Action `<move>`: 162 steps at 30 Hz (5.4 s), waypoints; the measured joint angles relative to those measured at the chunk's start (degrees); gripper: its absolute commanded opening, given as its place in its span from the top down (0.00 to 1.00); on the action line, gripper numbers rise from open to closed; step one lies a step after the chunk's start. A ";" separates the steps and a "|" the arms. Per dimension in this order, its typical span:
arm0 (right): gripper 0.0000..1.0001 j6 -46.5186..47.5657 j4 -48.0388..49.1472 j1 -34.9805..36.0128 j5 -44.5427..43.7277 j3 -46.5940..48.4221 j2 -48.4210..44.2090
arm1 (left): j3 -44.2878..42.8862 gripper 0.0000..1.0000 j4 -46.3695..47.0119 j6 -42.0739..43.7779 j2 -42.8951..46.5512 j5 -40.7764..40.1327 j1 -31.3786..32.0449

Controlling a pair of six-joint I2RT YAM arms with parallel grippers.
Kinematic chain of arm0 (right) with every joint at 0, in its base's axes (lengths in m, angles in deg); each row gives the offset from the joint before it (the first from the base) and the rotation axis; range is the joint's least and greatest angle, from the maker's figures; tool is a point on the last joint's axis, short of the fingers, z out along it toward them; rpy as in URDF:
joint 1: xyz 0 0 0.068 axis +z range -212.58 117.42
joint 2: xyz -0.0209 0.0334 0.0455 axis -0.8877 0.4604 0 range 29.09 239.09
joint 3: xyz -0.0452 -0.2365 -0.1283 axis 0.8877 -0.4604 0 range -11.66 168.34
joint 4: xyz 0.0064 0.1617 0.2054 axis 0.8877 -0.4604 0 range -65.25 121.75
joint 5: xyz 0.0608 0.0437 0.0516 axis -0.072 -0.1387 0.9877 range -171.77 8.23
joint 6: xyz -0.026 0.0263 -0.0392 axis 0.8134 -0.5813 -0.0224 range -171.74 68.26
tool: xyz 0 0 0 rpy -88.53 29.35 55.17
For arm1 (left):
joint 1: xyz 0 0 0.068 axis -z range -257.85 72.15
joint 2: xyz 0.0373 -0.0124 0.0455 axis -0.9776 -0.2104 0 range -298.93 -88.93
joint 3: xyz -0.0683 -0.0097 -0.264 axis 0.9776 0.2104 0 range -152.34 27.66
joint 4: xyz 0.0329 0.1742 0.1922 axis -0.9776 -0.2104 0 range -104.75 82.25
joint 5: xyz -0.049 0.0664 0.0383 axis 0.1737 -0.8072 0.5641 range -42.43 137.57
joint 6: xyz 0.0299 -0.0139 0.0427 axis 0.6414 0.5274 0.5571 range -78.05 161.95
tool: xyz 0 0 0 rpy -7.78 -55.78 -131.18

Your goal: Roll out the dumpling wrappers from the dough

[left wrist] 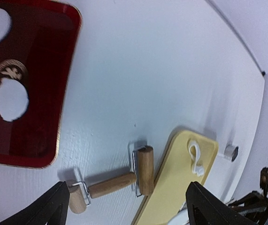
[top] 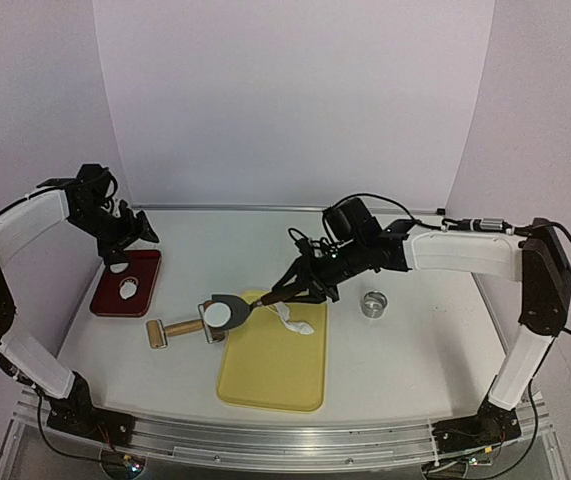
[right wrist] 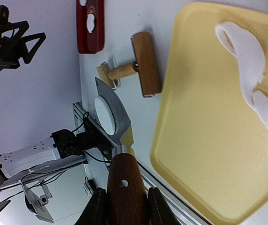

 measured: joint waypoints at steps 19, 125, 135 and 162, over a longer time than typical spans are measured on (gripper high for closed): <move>1.00 -5.16 0.81 6.78 -5.44 34.25 27.73 | -6.75 0.15 -0.51 -0.42 0.31 0.43 -4.74; 1.00 78.03 18.77 28.06 -63.51 53.32 44.24 | -4.49 0.09 -1.07 -2.61 6.45 -5.51 1.03; 1.00 63.70 13.31 26.55 -68.51 25.38 14.45 | -9.24 0.05 -1.44 -2.78 7.18 -10.71 -0.19; 0.97 11.77 -20.29 -20.38 -29.32 3.17 -7.98 | 7.96 0.01 7.38 -5.81 13.75 -14.40 -0.49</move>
